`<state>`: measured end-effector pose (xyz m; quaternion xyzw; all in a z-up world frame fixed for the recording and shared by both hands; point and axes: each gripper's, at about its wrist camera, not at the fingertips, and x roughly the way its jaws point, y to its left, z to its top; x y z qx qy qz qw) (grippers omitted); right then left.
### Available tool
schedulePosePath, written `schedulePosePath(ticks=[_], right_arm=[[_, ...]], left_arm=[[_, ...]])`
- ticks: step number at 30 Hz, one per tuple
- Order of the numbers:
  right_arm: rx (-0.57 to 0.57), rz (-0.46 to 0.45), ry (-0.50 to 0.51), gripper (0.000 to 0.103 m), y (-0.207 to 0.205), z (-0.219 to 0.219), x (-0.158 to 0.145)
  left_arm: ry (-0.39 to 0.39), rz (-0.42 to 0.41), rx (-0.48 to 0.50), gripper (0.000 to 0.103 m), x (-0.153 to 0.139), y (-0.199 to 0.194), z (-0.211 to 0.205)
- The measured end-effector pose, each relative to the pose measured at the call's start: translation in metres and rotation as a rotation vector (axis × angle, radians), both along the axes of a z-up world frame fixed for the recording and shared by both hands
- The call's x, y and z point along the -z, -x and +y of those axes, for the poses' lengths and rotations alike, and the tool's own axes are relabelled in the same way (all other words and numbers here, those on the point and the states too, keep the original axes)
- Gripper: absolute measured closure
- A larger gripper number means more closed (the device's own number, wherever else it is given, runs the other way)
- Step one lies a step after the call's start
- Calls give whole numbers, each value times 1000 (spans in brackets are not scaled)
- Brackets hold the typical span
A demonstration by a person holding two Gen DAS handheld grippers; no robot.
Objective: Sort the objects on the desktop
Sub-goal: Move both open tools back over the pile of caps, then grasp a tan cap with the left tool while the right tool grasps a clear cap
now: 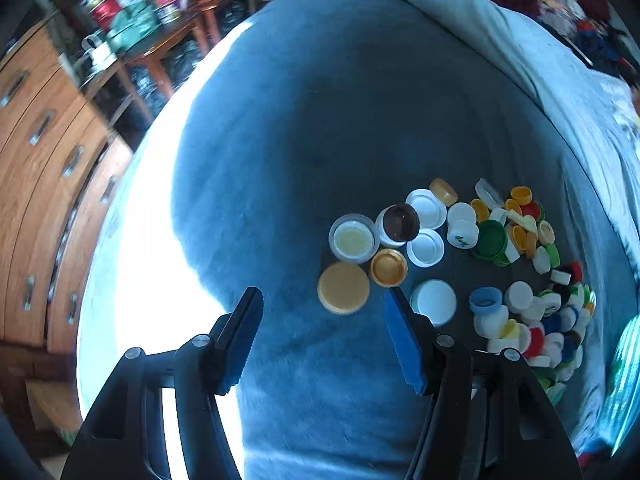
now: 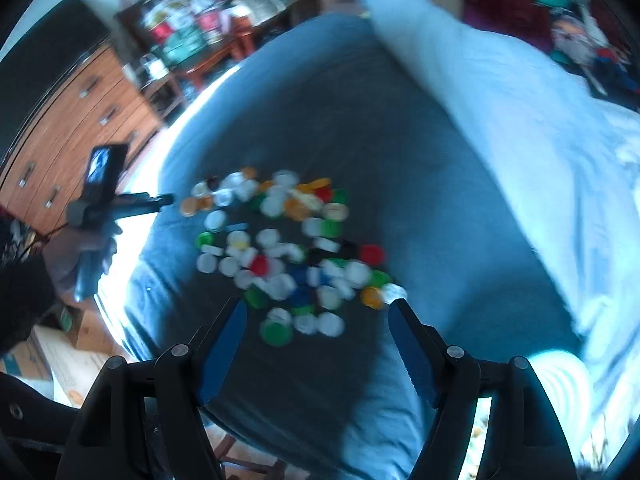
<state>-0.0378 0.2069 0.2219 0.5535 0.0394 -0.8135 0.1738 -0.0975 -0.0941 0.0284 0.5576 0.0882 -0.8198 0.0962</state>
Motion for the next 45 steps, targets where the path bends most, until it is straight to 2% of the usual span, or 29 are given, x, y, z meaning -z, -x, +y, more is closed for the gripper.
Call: schedulePosePath(ticks=[4, 9, 13, 15, 18, 20, 21, 29, 33, 37, 39, 40, 41, 43, 45], right_arm=[[-55, -32, 39, 27, 30, -48, 33], [-94, -13, 65, 27, 56, -97, 44], [-125, -36, 45, 27, 65, -117, 57], [-128, -46, 45, 27, 70, -123, 67], [-142, -64, 41, 27, 77, -132, 82], [-156, -77, 47, 29, 83, -141, 94], [-165, -83, 50, 31, 86, -147, 102], [-228, -131, 29, 35, 117, -193, 162], [-263, -150, -38, 35, 131, -214, 190], [-287, -165, -125, 36, 138, -226, 216], [-291, -151, -141, 36, 138, -228, 218], [-283, -146, -143, 53, 139, -227, 215], [-273, -143, -136, 59, 140, -224, 210], [-236, -149, -92, 60, 144, -213, 194], [-226, -115, -73, 60, 144, -203, 170]], left_arm=[[-5, 0, 38, 47, 10, 4, 2], [-27, -21, 80, 47, 34, 13, -1], [-34, -41, 90, 47, 55, 18, -6], [-13, -33, 105, 47, 61, 18, -4], [26, -17, 118, 49, 61, 12, 1], [32, -5, 113, 66, 59, 8, 2], [18, 3, 111, 69, 56, 5, 1], [-34, 42, -4, 69, 33, -17, -15], [-63, 36, -61, 69, 34, -26, -22], [-80, 29, -55, 69, 33, -23, -24], [-82, 27, -56, 69, 31, -22, -25], [-78, 28, -54, 69, 28, -24, -25], [-77, 30, -52, 69, 23, -27, -22], [-77, 38, -48, 69, 11, -27, -19], [-69, 54, -35, 69, -7, -22, -13]])
